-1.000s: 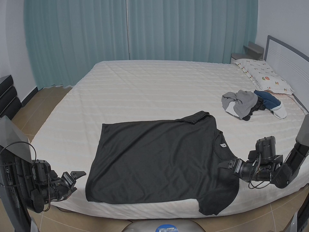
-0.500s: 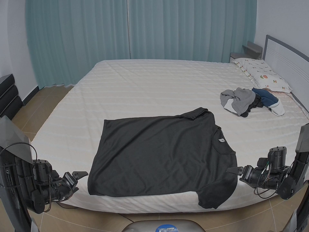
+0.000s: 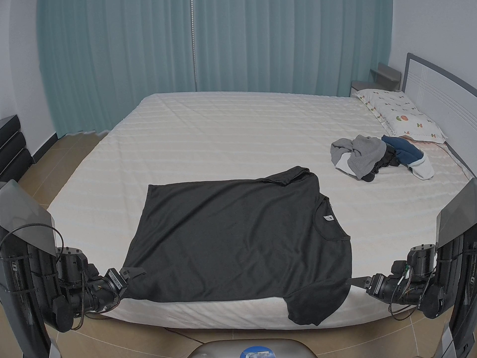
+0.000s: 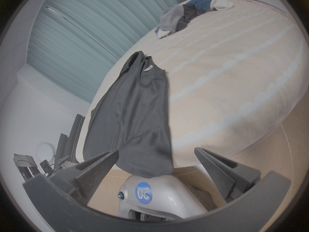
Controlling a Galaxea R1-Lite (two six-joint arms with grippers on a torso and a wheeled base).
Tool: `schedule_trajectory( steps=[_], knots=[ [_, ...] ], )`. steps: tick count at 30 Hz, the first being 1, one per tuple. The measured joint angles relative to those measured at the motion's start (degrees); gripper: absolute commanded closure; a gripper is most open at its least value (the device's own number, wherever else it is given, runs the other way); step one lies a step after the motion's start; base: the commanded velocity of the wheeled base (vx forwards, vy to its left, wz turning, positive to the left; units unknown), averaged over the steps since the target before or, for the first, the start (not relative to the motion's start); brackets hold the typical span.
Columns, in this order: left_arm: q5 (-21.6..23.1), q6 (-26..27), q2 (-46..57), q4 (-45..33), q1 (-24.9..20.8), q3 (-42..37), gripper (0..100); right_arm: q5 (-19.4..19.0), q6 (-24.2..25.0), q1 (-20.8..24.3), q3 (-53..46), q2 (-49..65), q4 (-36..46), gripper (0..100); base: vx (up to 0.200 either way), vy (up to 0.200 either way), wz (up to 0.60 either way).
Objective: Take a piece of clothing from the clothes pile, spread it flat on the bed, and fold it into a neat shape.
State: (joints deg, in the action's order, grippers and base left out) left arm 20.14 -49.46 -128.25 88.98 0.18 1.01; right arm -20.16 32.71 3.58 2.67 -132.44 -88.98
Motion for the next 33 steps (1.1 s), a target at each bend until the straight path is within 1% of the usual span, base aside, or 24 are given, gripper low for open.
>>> schedule_trajectory(
  steps=[4,10,14,20,23,29,33],
  knots=[
    [0.0,-0.3,0.0,0.0,0.0,0.0,0,-2.3,1.0,0.2,-0.2,0.0,0.0,0,0.000,0.000,0.00],
    [-0.2,-0.3,0.3,0.0,0.3,0.1,0,-2.6,3.8,1.0,0.5,0.8,0.0,0,0.000,0.000,0.00],
    [-1.3,-0.1,0.2,0.0,0.3,0.7,0,-2.3,7.8,2.2,2.2,0.9,0.0,0,0.000,0.000,0.00],
    [-2.7,0.1,-1.0,0.0,0.6,2.5,0,-1.8,8.5,4.3,4.4,0.0,0.0,0,0.000,0.000,0.00],
    [-2.7,0.1,-1.4,0.0,0.7,2.9,0,-0.7,8.4,4.7,6.1,-1.2,0.0,0,0.000,0.000,0.00],
    [-2.7,0.0,-1.7,0.0,0.7,3.1,0,3.1,8.4,6.1,9.3,-4.3,0.0,0,0.000,0.000,0.00],
    [-2.7,0.0,-1.9,0.0,0.8,3.1,0,3.8,8.6,6.7,10.7,-5.7,0.0,0,0.000,0.000,0.00]
  ],
)
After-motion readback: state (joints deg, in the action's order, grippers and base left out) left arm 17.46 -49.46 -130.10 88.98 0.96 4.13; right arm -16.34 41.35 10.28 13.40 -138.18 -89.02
